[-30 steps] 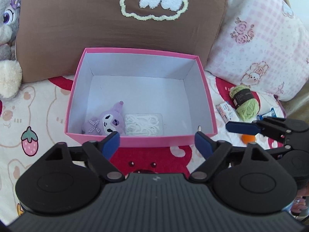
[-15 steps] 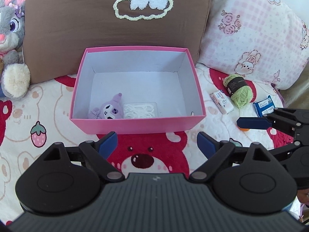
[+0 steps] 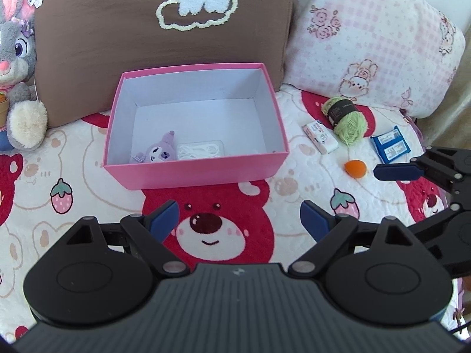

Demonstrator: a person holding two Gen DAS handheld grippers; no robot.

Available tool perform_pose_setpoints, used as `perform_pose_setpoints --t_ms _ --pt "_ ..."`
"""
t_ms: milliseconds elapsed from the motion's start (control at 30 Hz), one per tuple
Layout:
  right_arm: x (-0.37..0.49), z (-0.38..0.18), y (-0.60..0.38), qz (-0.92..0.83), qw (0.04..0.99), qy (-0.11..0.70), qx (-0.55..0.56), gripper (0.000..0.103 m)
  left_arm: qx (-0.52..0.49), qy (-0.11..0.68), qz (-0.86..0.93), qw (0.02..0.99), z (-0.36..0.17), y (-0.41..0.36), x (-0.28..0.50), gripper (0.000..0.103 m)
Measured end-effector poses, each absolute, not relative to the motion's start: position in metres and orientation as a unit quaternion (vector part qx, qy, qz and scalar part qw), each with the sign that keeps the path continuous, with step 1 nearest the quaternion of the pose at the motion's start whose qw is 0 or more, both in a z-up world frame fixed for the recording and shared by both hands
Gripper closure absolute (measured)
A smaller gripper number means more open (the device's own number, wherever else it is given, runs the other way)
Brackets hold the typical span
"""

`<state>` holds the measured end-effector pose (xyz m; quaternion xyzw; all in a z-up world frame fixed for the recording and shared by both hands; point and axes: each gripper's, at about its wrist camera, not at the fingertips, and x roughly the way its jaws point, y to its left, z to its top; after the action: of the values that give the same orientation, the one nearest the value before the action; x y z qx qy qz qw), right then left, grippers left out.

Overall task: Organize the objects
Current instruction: 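Withdraw the right gripper and move it to the blue wipes pack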

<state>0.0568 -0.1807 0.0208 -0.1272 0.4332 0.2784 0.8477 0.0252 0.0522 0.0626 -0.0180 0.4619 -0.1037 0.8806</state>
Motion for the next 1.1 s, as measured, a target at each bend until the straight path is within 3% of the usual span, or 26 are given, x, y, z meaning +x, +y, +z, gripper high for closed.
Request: perform_pose_setpoints --t_ms 633,1100 --pt "0.036 0.01 -0.247 0.224 0.85 0.453 -0.152 0.019 0.007 0.504 -0.145 0.851 0.048 -0.016 0.008 0.013" --pt "0.027 0.022 -0.31 0.199 0.863 0.442 -0.146 0.019 0.025 0.491 -0.217 0.843 0.064 -0.079 0.006 0.013"
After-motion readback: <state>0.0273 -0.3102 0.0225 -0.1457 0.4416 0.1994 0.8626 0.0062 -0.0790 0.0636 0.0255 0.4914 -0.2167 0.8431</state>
